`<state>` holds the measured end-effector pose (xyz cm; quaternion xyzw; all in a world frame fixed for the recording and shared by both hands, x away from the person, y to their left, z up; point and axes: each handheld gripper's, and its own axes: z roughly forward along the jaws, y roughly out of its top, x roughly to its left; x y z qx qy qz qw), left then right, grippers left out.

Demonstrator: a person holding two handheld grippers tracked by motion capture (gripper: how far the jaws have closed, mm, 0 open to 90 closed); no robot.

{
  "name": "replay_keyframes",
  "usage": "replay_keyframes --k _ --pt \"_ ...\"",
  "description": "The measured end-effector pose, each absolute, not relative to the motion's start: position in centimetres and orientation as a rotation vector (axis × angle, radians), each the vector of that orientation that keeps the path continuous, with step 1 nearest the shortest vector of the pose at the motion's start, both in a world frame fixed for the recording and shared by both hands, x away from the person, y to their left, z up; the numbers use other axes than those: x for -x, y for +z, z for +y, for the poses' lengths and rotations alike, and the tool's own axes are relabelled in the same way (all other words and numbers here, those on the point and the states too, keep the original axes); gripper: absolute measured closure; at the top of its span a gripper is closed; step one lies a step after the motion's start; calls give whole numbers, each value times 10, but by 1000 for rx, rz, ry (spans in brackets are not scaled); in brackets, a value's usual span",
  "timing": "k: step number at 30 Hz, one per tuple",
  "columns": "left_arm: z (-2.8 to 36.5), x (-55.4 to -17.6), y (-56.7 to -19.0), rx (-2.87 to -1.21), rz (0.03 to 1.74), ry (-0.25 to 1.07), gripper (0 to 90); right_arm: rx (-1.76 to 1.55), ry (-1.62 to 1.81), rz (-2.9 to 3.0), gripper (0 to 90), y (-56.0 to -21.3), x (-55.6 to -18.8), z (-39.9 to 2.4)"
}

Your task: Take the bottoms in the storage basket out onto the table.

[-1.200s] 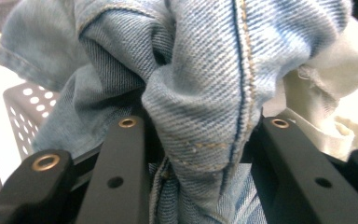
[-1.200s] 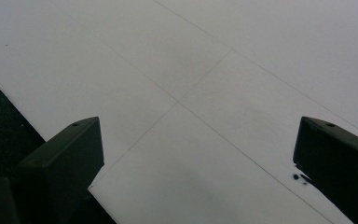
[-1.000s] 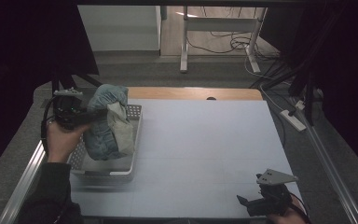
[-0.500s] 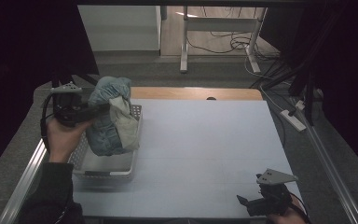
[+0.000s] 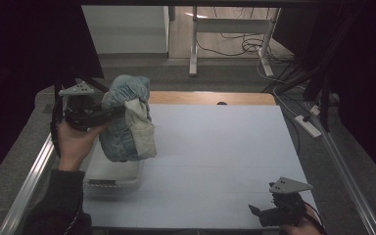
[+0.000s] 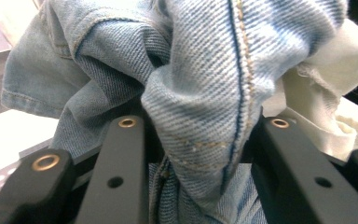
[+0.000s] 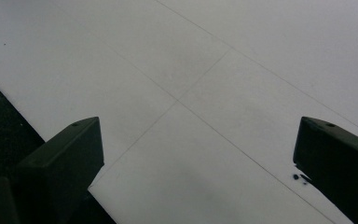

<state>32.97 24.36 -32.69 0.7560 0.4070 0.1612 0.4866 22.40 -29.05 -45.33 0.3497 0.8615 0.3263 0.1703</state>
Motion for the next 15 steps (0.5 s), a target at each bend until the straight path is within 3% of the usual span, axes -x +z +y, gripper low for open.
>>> replay_keyframes --k 15 --pt "213 -339 -327 -1859 929 357 658 -995 925 2448 19 -453 -224 -290"
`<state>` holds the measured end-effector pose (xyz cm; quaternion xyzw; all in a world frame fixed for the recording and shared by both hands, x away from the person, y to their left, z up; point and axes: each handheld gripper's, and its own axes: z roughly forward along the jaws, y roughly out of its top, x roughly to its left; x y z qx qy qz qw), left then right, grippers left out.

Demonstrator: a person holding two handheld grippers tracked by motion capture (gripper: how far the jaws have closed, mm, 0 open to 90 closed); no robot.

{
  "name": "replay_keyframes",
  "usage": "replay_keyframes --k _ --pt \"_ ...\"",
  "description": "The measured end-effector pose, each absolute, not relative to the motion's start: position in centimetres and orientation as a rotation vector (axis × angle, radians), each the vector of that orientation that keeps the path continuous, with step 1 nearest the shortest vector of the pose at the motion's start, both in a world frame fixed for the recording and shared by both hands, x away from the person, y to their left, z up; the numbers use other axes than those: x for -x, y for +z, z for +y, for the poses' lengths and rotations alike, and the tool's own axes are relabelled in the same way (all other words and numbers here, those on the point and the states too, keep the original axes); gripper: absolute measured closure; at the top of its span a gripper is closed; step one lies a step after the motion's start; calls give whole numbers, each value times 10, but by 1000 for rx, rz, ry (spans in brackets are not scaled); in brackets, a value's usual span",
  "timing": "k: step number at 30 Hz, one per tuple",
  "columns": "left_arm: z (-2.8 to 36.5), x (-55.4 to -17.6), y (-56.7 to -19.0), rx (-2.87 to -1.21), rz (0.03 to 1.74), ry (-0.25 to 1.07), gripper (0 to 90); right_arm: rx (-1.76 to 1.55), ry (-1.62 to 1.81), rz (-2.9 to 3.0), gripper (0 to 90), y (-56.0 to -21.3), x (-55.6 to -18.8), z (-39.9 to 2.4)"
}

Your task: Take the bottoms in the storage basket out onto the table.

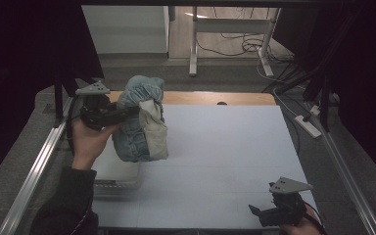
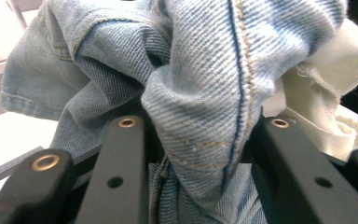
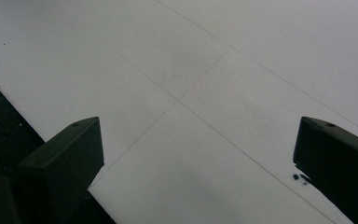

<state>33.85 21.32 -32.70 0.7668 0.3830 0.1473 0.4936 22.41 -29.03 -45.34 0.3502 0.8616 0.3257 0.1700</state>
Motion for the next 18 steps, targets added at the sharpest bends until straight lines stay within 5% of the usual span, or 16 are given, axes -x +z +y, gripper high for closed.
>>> replay_keyframes --k 18 --pt "177 -347 -333 -1903 856 320 658 -997 924 2451 19 -454 -224 -290"
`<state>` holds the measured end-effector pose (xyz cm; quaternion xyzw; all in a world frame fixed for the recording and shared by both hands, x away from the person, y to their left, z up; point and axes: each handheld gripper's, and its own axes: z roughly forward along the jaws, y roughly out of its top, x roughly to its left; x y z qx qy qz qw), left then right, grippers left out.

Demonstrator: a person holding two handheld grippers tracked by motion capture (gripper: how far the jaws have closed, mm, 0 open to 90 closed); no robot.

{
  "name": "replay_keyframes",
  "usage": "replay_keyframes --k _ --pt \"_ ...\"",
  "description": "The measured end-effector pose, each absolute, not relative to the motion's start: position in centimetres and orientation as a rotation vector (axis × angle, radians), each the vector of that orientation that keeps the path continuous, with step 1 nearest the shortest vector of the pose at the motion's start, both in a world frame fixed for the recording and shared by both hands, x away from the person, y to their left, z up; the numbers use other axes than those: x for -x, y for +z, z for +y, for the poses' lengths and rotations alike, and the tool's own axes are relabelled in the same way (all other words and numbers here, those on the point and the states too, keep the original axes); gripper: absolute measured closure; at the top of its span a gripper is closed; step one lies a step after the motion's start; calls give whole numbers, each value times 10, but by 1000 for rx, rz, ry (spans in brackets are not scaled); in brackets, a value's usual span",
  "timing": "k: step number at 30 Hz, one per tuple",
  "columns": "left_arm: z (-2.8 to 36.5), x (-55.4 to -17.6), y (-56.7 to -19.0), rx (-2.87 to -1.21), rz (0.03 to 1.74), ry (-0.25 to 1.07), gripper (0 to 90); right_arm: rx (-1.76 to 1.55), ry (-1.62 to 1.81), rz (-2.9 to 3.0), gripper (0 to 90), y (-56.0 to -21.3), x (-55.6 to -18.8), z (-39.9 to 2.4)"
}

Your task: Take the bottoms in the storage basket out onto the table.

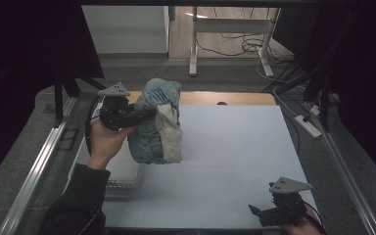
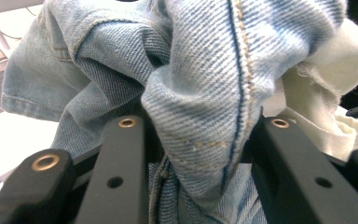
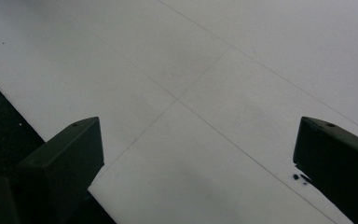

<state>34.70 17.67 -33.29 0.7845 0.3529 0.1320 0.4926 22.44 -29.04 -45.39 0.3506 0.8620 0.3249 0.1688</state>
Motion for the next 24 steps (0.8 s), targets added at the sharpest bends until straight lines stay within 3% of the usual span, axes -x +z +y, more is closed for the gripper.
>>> replay_keyframes --k 24 --pt "122 -363 -348 -1977 758 255 657 -993 917 2457 19 -454 -225 -290"
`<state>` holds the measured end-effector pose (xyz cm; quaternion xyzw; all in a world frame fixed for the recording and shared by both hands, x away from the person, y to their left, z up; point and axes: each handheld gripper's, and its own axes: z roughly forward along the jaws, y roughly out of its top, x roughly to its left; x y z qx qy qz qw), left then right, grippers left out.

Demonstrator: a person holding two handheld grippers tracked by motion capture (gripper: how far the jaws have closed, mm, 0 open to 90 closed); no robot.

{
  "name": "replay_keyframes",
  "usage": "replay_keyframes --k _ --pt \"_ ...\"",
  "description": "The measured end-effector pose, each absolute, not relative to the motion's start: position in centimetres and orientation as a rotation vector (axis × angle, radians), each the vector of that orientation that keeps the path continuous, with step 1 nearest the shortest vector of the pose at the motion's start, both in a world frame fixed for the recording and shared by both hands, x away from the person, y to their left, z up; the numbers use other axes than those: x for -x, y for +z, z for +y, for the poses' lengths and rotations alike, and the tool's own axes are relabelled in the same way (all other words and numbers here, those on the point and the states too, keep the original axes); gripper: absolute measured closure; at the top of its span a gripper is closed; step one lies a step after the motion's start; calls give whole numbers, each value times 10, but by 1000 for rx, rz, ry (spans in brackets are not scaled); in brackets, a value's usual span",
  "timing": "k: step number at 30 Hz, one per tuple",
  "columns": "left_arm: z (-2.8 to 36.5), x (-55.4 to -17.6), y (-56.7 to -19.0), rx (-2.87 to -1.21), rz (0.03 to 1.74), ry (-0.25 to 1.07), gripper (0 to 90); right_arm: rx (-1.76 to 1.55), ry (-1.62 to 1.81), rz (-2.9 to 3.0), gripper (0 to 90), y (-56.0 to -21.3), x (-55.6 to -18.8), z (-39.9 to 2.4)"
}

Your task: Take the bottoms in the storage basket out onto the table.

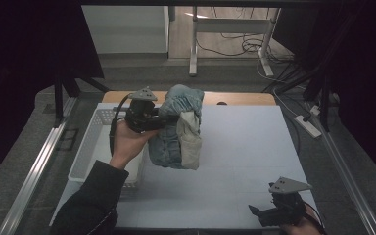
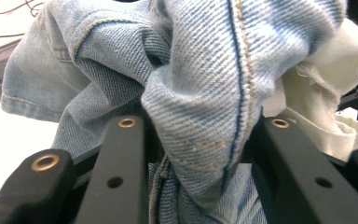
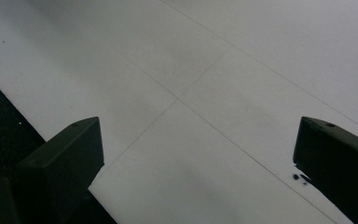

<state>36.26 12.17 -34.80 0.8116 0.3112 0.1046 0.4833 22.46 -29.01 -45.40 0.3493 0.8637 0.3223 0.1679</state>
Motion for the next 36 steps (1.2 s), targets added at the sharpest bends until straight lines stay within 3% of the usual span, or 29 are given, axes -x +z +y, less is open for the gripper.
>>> replay_keyframes --k 36 --pt "60 -392 -430 -2178 805 144 647 -983 924 2463 19 -454 -224 -290"
